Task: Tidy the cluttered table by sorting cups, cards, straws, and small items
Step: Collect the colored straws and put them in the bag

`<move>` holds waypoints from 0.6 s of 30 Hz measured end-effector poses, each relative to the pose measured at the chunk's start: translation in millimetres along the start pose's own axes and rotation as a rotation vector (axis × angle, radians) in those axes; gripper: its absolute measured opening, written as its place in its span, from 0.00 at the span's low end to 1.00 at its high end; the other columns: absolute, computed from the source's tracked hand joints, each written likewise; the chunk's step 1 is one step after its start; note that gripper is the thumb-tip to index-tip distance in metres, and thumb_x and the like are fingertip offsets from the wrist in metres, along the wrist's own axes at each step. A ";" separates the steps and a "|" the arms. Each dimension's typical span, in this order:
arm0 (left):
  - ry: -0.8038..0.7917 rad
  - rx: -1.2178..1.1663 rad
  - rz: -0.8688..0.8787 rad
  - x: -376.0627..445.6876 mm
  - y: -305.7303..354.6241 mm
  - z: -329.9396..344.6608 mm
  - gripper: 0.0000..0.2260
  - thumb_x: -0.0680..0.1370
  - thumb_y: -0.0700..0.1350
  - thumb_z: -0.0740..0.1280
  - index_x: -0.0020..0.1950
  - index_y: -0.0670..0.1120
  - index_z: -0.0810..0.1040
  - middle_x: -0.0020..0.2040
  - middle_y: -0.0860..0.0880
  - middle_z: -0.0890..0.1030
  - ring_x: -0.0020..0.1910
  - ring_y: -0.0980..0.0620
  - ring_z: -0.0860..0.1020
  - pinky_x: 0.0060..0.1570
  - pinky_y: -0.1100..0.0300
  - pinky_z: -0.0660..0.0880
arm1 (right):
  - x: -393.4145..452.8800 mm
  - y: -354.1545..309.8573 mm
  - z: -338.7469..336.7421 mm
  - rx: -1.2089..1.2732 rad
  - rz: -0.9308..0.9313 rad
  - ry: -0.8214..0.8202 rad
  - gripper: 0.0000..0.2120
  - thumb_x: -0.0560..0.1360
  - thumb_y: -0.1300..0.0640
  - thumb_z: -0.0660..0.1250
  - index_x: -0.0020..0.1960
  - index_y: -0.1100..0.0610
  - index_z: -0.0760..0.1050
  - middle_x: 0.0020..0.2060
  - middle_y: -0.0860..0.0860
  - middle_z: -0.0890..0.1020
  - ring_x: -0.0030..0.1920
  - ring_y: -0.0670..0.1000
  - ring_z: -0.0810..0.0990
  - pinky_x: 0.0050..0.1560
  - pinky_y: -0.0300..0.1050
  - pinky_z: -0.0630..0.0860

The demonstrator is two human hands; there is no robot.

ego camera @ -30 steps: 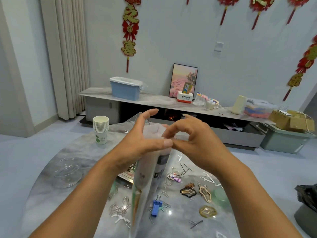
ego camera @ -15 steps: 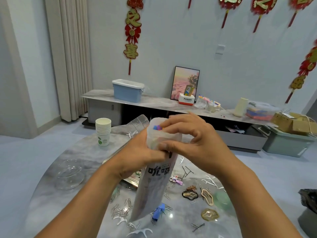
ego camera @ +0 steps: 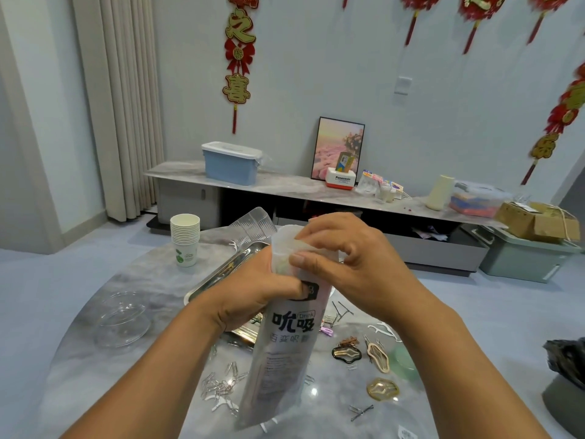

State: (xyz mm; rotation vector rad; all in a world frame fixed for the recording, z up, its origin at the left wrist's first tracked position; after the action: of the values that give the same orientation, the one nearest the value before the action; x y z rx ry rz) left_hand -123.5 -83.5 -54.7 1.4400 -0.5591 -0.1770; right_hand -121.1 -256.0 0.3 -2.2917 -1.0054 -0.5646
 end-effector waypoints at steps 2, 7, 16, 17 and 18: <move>0.002 -0.019 -0.004 -1.1 1.6 -2.1 0.21 0.70 0.31 0.65 0.63 0.39 0.76 0.51 0.37 0.78 0.51 0.41 0.78 0.52 0.45 0.75 | -1.2 0.0 -2.5 0.005 0.024 0.019 0.18 0.74 0.42 0.74 0.61 0.45 0.83 0.54 0.37 0.82 0.63 0.41 0.75 0.63 0.42 0.72; -0.062 -0.011 0.022 -4.3 7.4 1.9 0.21 0.72 0.28 0.64 0.61 0.44 0.78 0.51 0.42 0.80 0.51 0.45 0.79 0.52 0.49 0.77 | 2.9 -6.1 -1.4 -0.121 -0.013 -0.204 0.20 0.79 0.37 0.61 0.51 0.49 0.85 0.51 0.41 0.85 0.62 0.41 0.74 0.62 0.43 0.72; 0.147 0.025 -0.066 0.9 3.1 0.8 0.23 0.72 0.36 0.76 0.65 0.44 0.75 0.56 0.43 0.84 0.56 0.43 0.83 0.60 0.41 0.78 | 5.2 1.1 3.5 -0.286 -0.004 0.067 0.18 0.80 0.41 0.60 0.37 0.48 0.77 0.33 0.40 0.71 0.40 0.50 0.72 0.42 0.51 0.71; 0.156 0.065 -0.061 0.8 3.1 2.5 0.22 0.72 0.36 0.77 0.64 0.45 0.76 0.55 0.43 0.85 0.55 0.44 0.84 0.59 0.43 0.79 | 5.1 -0.1 3.8 -0.282 0.021 0.061 0.18 0.80 0.40 0.60 0.39 0.48 0.77 0.34 0.40 0.72 0.42 0.50 0.73 0.43 0.51 0.71; 0.151 0.111 -0.050 0.9 2.9 5.5 0.20 0.72 0.36 0.77 0.62 0.45 0.77 0.54 0.43 0.85 0.54 0.45 0.84 0.58 0.45 0.80 | 4.6 -1.1 4.4 -0.271 0.047 0.046 0.17 0.80 0.39 0.60 0.42 0.49 0.79 0.37 0.41 0.75 0.44 0.50 0.74 0.45 0.52 0.72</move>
State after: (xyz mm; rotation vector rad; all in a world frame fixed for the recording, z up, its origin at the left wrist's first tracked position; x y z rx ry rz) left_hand -125.8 -88.3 -51.5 1.5614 -0.4148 -0.0760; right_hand -118.4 -250.1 -0.1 -2.5171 -0.8958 -0.7708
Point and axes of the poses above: each hand's wrist, its own x-axis towards the middle knuckle, its own z-axis out of the palm, y = z × x, the point moved 1 cm from there along x, towards the middle knuckle
